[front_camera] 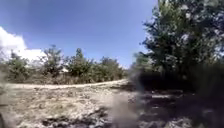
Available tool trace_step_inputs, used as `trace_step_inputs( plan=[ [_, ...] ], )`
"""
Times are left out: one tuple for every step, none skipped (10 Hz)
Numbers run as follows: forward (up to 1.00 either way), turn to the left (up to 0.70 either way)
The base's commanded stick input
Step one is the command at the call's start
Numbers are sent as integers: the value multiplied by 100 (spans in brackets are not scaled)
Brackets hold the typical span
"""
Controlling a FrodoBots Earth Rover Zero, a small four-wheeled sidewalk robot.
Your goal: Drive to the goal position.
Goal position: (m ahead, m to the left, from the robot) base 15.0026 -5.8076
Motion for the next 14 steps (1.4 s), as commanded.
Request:
trace_step_inputs(
  plan=[
    [44, 2],
    [44, 2],
    [44, 2],
    [44, 2],
    [44, 2],
    [44, 2],
    [44, 2],
    [44, 2],
    [44, 2],
    [44, 2],
    [44, 2],
    [44, 2],
    [44, 2],
    [44, 2]
  ],
)
